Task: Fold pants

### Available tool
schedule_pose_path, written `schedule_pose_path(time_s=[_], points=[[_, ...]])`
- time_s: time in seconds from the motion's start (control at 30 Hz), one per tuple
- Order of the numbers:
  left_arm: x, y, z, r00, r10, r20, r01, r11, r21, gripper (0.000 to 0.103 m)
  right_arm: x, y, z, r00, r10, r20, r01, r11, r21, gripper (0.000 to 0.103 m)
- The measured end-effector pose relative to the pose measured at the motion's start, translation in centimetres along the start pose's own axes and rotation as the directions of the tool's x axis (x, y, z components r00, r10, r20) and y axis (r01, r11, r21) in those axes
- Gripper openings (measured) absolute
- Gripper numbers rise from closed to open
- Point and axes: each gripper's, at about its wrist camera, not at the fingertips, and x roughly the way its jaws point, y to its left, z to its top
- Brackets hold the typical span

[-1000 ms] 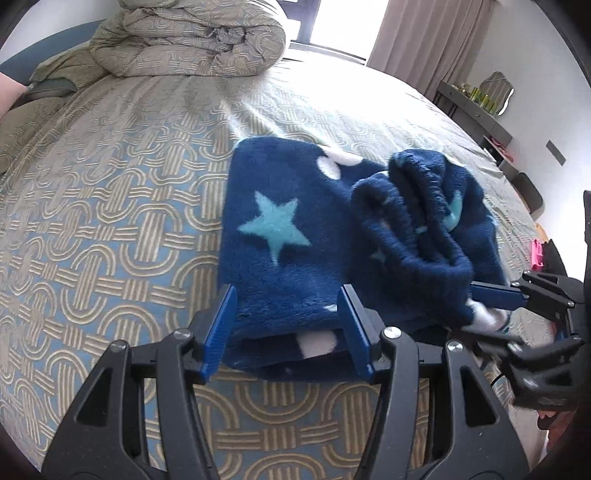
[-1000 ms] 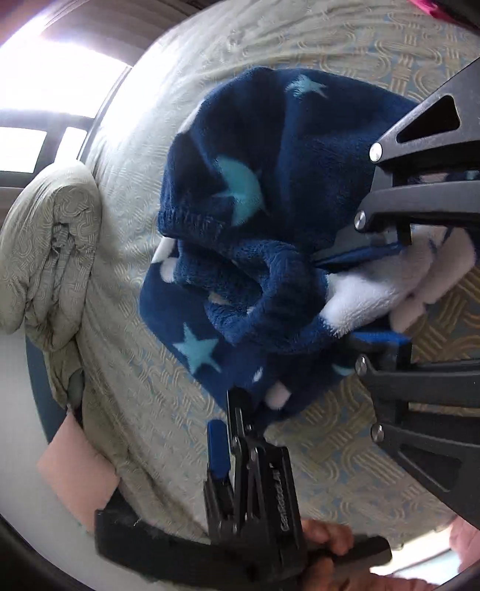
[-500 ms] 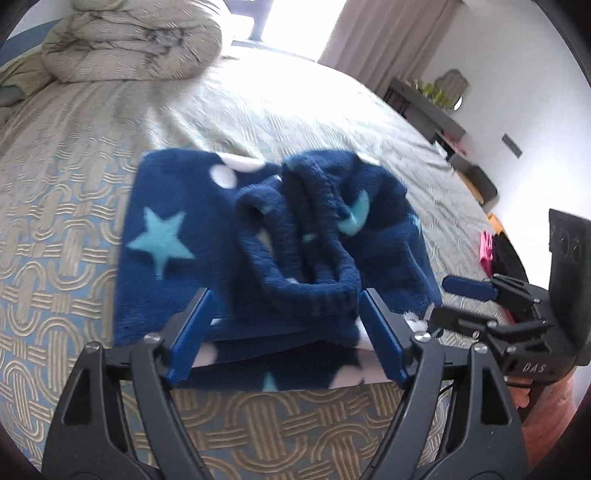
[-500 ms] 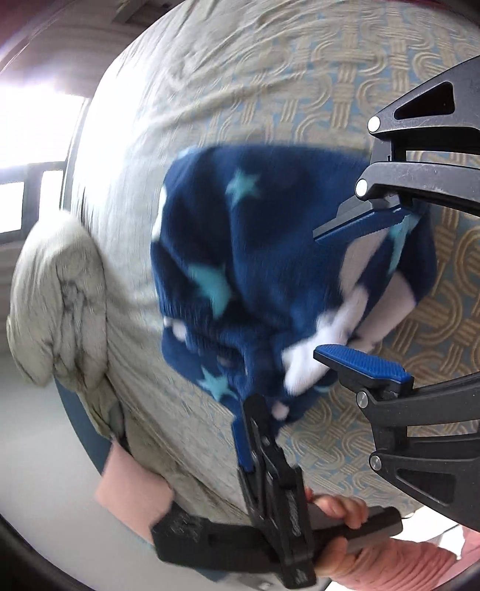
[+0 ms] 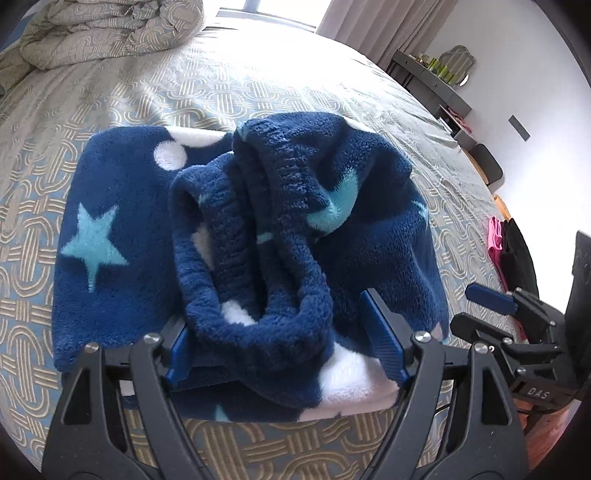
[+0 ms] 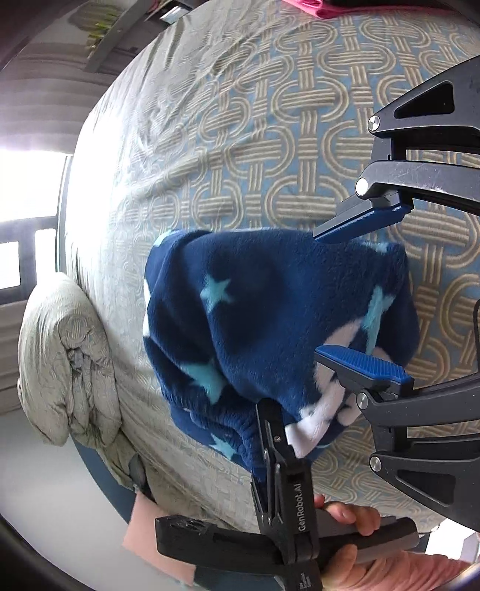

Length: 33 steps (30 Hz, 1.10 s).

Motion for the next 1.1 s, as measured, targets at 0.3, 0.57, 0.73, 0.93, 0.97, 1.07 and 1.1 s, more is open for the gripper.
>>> schedule_pose_path(time_s=[0.3, 0.57, 0.73, 0.93, 0.97, 1.07, 1.1], points=[[0.9, -0.3, 0.6, 0.999, 0.033, -0.016, -0.033, 0.999, -0.011, 0.078, 0.5, -1.7, -0.4, 1.0, -0.008, -0.011, 0.009, 0.998, 0.065, 0.06], [0.9, -0.6, 1.0, 0.999, 0.047, -0.003, -0.047, 0.999, 0.02, 0.036, 1.0, -3.3, -0.7, 1.0, -0.019, -0.018, 0.021, 0.993, 0.114, 0.065], [-2.3, -1.1, 1.6, 0.997, 0.0, 0.08, -0.003, 0.999, 0.042, 0.034, 1.0, -5.3, -1.2, 1.0, -0.005, -0.031, 0.011, 0.98, 0.197, 0.065], [-7.6, -2.8, 3.1, 0.982, -0.079, 0.173, 0.061, 0.993, 0.103, 0.033, 0.7, -6.6, -1.9, 0.999, 0.003, -0.04, 0.008, 0.967, 0.254, 0.065], [-8.0, -3.2, 3.2, 0.98, -0.084, 0.181, 0.064, 0.991, 0.115, 0.033, 0.7, -6.7, -1.9, 0.999, 0.008, -0.041, 0.003, 0.966, 0.259, 0.065], [-9.8, -4.2, 3.8, 0.975, -0.093, 0.202, 0.059, 0.984, 0.167, 0.033, 0.5, -6.5, -1.9, 0.999, 0.02, -0.043, -0.008, 0.966, 0.26, 0.065], [-10.4, -4.4, 4.0, 0.974, -0.091, 0.208, 0.052, 0.981, 0.186, 0.033, 0.5, -6.3, -2.0, 0.999, 0.022, -0.044, -0.01, 0.966, 0.257, 0.065]])
